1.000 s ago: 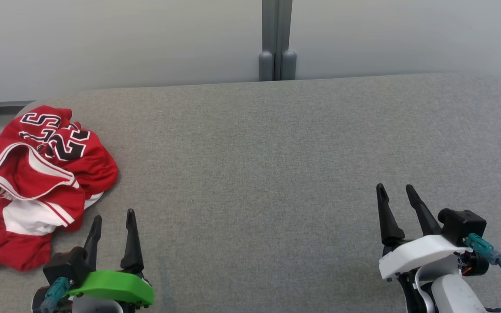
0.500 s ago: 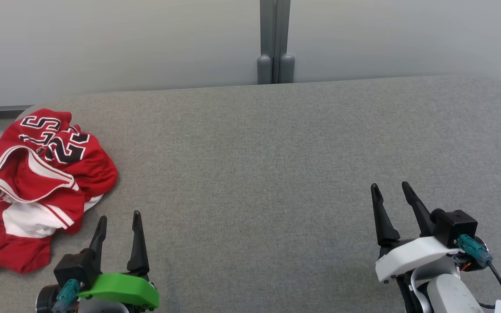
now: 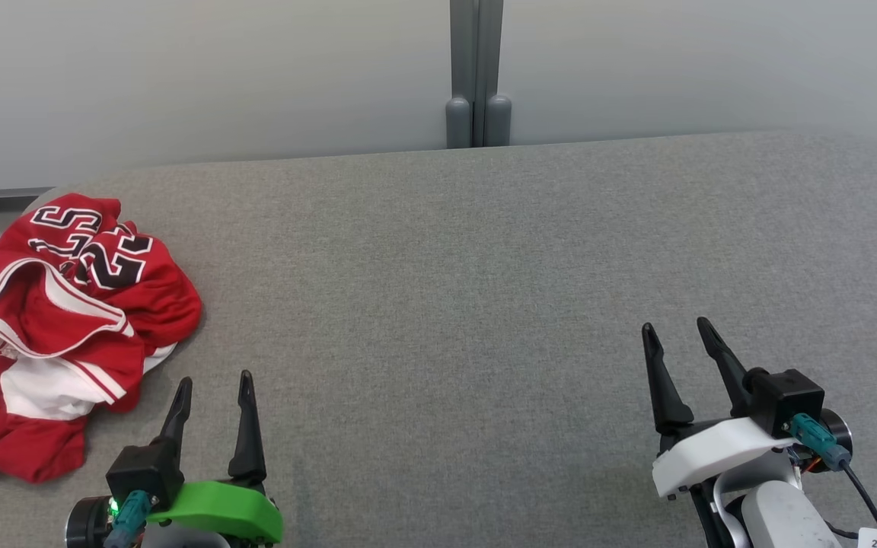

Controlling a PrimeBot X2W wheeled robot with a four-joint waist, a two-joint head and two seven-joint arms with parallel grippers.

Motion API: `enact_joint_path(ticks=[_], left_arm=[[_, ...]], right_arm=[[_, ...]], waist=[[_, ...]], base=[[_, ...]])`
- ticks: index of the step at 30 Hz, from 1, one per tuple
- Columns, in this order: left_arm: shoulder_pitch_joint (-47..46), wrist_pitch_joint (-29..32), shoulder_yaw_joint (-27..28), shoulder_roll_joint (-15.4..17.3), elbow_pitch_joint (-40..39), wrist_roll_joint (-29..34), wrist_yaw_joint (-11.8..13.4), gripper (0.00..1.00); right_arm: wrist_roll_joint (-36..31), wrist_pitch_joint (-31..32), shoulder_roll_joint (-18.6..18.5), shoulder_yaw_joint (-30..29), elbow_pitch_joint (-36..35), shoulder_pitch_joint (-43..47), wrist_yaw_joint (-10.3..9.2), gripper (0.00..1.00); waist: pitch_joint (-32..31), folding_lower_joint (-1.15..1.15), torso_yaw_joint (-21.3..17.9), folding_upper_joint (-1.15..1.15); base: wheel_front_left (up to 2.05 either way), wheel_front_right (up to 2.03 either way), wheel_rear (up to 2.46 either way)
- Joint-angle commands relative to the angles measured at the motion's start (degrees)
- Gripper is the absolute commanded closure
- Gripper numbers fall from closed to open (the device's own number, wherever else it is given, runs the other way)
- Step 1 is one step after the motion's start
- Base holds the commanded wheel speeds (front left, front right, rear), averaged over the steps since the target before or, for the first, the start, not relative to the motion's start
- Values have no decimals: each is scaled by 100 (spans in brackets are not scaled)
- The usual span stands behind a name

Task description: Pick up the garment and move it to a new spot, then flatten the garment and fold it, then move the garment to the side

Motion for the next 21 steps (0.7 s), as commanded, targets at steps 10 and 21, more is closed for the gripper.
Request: enact_joint_path(ticks=[10, 21], left_arm=[[33, -22, -13, 35, 25, -38, -4, 0], [8, -22, -34, 36, 0, -56, 38, 0]], right_arm=[[53, -20, -22, -37, -5, -16, 0, 0], [45, -19, -20, -53, -85, 112, 0, 0]], waist=[[0, 0, 30, 0], [-27, 0, 843, 0]], base=[[0, 0, 0], [0, 0, 0]])
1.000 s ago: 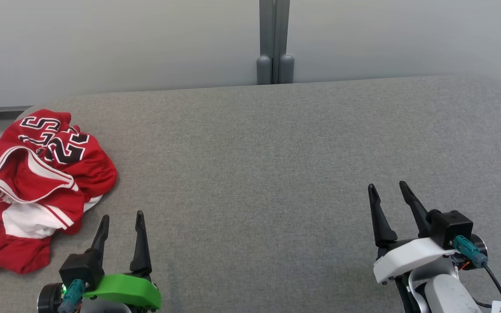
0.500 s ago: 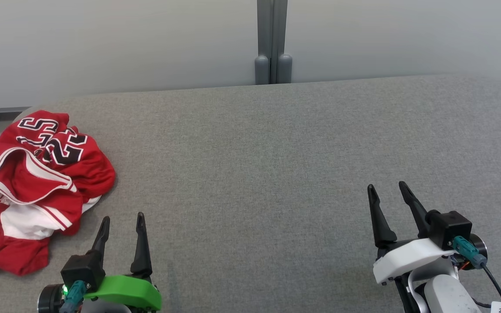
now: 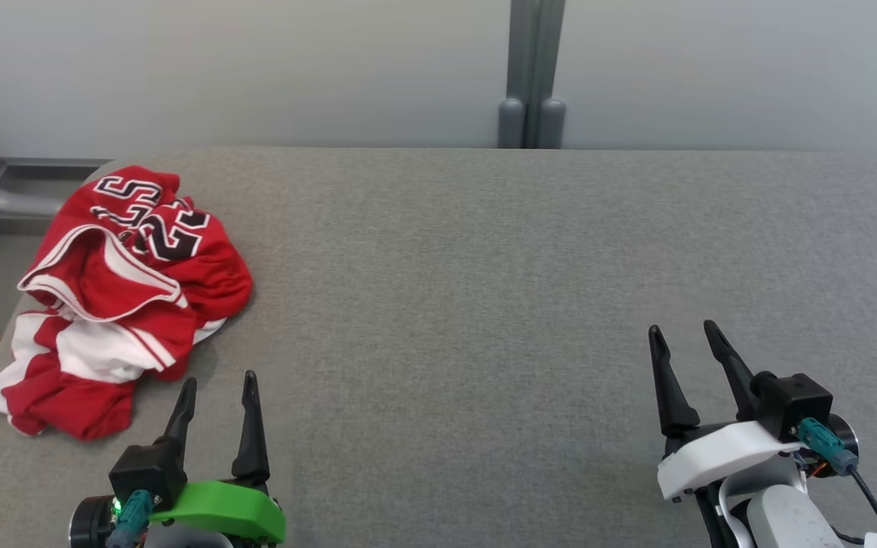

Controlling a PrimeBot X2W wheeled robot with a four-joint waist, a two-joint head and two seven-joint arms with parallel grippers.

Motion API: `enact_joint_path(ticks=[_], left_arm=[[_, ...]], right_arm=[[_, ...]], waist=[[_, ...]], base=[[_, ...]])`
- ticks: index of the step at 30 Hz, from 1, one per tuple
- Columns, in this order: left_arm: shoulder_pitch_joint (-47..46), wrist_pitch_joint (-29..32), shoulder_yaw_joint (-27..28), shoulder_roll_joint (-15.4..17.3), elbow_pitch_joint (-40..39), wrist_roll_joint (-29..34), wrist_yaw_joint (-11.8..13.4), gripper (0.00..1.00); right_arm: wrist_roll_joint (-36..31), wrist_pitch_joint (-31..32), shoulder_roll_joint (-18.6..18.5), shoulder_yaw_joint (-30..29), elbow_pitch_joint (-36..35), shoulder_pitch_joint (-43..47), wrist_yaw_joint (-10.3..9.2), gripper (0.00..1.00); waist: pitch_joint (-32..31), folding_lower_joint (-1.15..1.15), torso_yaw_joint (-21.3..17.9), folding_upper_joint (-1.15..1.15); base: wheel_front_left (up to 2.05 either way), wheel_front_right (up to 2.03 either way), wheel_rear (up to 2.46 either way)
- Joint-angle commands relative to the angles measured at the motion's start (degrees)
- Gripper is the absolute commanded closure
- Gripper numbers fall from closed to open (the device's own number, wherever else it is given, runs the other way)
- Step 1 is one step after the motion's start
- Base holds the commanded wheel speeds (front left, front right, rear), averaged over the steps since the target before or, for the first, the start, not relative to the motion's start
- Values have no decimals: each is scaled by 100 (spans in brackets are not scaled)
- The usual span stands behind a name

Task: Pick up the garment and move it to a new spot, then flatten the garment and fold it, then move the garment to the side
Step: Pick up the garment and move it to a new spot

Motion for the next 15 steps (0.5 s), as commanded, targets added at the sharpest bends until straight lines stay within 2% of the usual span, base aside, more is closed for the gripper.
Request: enact_joint_path(ticks=[1, 9, 15], left_arm=[[11, -20, 23, 36, -12, 19, 0, 0], [-9, -20, 81, 34, -26, 59, -10, 0], [42, -20, 164, 32, -52, 78, -13, 0]], right_arm=[[2, -18, -18, -10, -15, 47, 0, 0], [37, -19, -19, 18, -49, 2, -1, 0], [72, -19, -20, 89, -34, -7, -1, 0]], waist=[[-11, 0, 474, 0], [46, 0, 1402, 0], [59, 0, 1894, 0]], base=[[0, 0, 0], [0, 0, 0], [0, 0, 0]])
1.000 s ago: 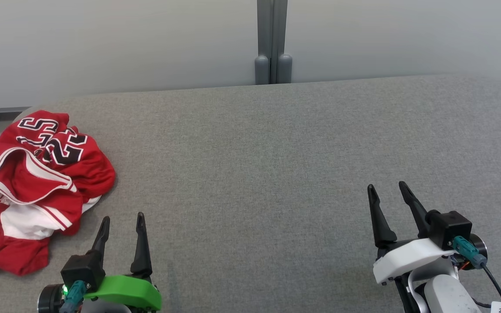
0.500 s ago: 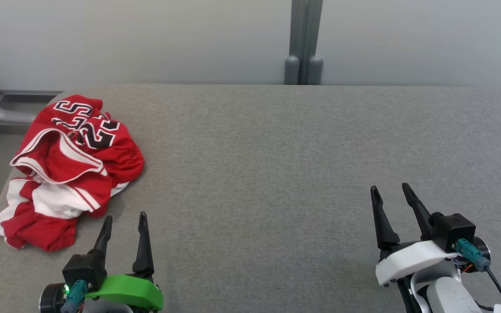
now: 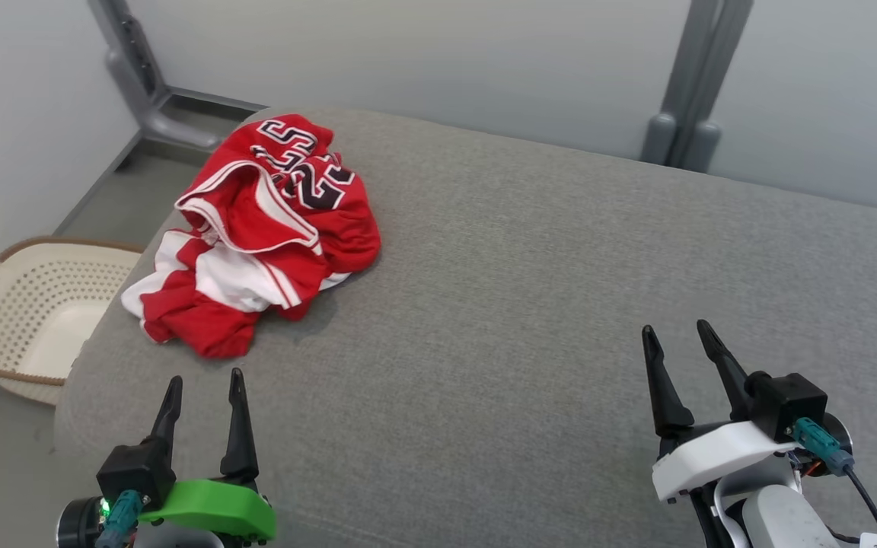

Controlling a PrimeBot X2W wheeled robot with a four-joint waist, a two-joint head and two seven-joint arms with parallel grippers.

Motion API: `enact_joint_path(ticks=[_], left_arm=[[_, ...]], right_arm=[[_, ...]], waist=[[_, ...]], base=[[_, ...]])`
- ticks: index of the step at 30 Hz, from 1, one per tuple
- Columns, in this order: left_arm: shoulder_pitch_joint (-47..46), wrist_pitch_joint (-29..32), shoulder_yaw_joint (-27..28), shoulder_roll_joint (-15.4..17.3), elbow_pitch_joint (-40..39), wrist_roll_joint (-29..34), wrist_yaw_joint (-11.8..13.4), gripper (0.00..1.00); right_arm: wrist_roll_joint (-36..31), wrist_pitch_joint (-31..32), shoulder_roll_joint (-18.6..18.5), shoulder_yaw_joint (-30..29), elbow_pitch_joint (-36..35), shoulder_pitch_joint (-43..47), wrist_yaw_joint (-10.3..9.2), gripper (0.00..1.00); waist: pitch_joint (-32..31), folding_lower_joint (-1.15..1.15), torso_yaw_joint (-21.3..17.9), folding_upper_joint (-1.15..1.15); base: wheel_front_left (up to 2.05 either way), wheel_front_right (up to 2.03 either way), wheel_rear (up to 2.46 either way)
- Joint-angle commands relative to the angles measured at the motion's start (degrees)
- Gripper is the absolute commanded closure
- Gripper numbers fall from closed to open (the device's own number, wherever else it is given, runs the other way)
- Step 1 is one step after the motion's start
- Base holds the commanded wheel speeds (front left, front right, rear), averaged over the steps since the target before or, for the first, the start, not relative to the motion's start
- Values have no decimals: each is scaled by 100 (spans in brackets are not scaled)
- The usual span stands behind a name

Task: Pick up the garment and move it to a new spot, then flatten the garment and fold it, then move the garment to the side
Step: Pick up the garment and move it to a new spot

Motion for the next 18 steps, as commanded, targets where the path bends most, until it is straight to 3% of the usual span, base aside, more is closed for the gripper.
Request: enact_joint_path(ticks=[1, 9, 18], left_arm=[[55, -20, 34, 30, -17, 33, -9, 0], [108, -20, 68, 29, -46, -12, -10, 0], [122, -20, 74, 29, -70, -58, 37, 0]], right_arm=[[17, -18, -21, 7, -3, -18, -2, 0], [-14, -19, -22, -18, 27, -16, -2, 0], [-40, -19, -22, 29, 40, -60, -2, 0]], waist=[[32, 0, 498, 0], [59, 0, 806, 0], [99, 0, 876, 0]], base=[[0, 0, 0], [0, 0, 0], [0, 0, 0]])
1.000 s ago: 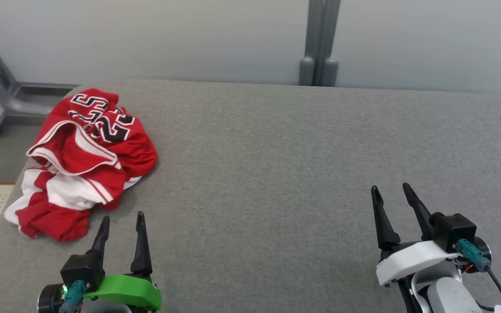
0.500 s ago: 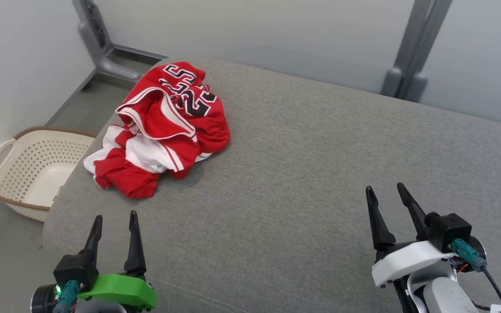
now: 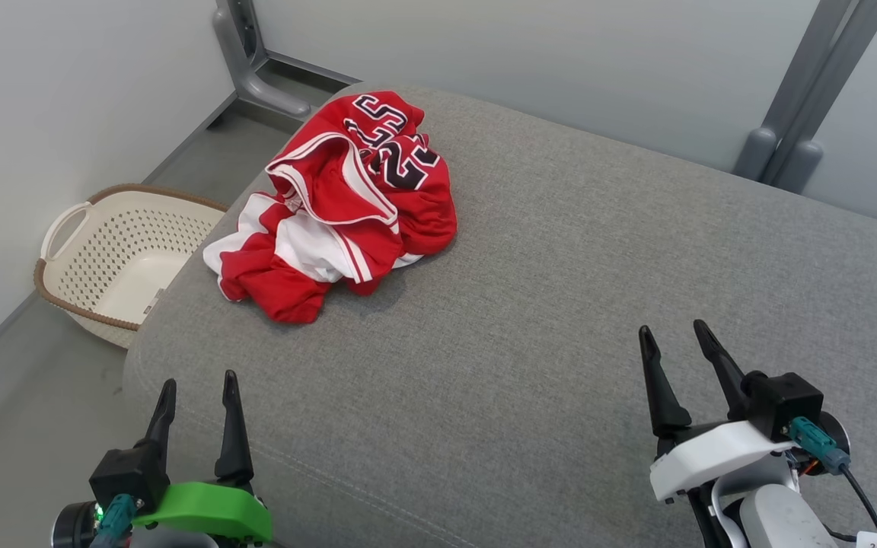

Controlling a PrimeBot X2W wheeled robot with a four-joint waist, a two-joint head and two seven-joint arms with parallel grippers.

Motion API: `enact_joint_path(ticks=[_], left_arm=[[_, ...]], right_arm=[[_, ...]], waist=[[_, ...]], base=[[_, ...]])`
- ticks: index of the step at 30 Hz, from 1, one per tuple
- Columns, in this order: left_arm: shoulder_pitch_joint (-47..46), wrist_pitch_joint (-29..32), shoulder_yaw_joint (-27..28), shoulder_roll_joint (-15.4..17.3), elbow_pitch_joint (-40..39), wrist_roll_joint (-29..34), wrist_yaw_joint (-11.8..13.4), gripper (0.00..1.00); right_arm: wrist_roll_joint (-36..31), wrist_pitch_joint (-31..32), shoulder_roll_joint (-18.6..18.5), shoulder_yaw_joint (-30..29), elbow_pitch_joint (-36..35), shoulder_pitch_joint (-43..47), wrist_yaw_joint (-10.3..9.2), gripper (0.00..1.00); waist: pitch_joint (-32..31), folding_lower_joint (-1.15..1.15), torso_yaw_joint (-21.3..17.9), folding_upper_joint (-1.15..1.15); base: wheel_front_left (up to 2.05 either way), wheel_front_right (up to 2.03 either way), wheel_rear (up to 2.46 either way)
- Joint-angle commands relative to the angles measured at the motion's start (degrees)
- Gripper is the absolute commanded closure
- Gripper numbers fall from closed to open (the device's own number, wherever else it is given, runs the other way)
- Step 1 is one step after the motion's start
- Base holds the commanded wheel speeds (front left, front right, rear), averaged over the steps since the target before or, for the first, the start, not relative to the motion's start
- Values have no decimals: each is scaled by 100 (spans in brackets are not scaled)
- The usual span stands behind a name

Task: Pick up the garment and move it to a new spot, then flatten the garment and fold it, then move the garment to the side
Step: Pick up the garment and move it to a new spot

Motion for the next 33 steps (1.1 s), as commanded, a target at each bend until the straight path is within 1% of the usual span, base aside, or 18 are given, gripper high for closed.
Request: enact_joint_path(ticks=[1, 4, 8, 14, 18, 22, 23, 27, 33], left_arm=[[61, -20, 17, 29, -9, -14, 26, 0], [-41, -20, 2, 29, 119, -17, 8, 0], [-556, 25, -71, 28, 578, -175, -53, 0], [-1879, 539, -101, 29, 1620, -609, -196, 0], [-2886, 834, 15, 25, 2344, -976, -269, 0], [-3692, 1024, 218, 55, 2947, -1314, -338, 0], [-3893, 1064, 282, 106, 3086, -1376, -347, 0], [-4426, 1336, 380, 257, 3630, -1528, -371, 0], [-4891, 1591, 565, 454, 4243, -1736, -282, 0]], right_arm=[[-1, -20, -22, 15, 10, -44, -2, 0], [-5, -19, -22, 10, 7, -56, -2, 0], [-50, -20, -22, -29, -2, -66, -2, 0], [-231, -19, -22, -79, -29, -165, -2, 0], [-398, 76, -25, -21, -110, -273, -2, 0], [-602, 233, -25, 55, -306, -384, -2, 0], [-643, 280, -25, 62, -367, -417, -3, 0], [-832, 434, -24, 19, -611, -461, -3, 0], [-957, 568, -23, -56, -924, -418, -3, 0]], waist=[[4, 0, -15, 0], [23, 0, -44, 0], [103, 0, -62, 0], [364, 0, -199, 0], [678, 0, -407, 0], [1064, 0, -728, 0], [1171, 0, -821, 0], [1522, 0, -1123, 0], [1893, 0, -1441, 0]], base=[[0, 0, 0], [0, 0, 0], [0, 0, 0], [0, 0, 0], [0, 0, 0], [0, 0, 0], [0, 0, 0], [0, 0, 0], [0, 0, 0]])
